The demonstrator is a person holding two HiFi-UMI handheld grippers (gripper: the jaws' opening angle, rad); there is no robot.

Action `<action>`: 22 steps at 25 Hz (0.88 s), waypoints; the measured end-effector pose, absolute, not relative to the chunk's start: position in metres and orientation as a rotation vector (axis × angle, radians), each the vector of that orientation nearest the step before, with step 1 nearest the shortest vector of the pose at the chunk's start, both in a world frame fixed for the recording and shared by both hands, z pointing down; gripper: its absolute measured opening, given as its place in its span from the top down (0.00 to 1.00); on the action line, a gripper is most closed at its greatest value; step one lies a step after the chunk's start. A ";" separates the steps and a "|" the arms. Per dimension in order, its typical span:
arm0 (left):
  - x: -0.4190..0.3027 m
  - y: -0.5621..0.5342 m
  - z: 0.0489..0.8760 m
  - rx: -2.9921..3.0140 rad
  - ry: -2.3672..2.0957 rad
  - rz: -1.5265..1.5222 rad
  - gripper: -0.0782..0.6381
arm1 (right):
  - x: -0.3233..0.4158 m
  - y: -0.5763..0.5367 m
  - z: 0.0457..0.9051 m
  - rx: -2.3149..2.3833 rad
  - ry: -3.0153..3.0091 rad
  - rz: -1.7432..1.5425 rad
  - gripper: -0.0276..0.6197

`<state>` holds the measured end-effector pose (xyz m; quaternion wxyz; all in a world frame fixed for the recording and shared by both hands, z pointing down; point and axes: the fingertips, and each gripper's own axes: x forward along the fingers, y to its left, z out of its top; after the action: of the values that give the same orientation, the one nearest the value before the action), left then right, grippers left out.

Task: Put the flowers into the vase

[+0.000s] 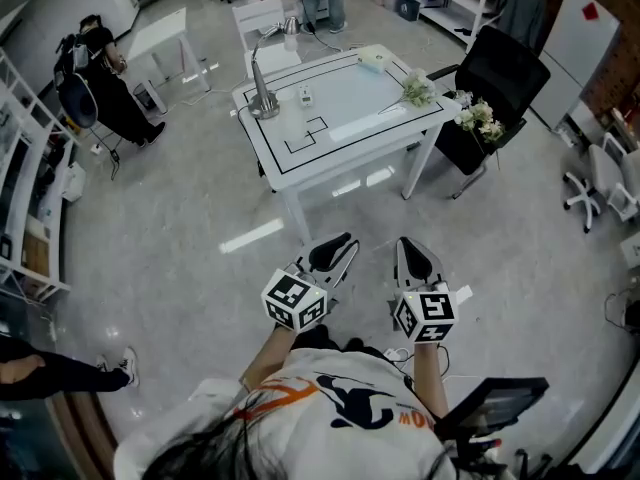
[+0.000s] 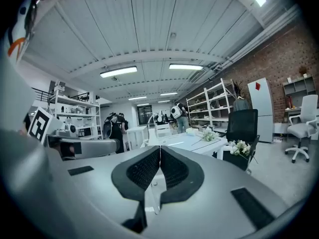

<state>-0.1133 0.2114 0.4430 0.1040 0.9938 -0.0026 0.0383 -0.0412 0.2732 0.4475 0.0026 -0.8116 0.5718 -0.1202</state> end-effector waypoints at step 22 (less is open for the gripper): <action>-0.080 0.225 0.466 2.942 -0.073 0.176 0.79 | -0.014 0.272 0.477 -2.434 1.886 -0.469 0.93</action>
<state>-0.0798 0.2248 0.4662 0.0966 0.9932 -0.0246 0.0595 -0.0138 0.2718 0.4774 0.0134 -0.7814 0.6055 -0.1504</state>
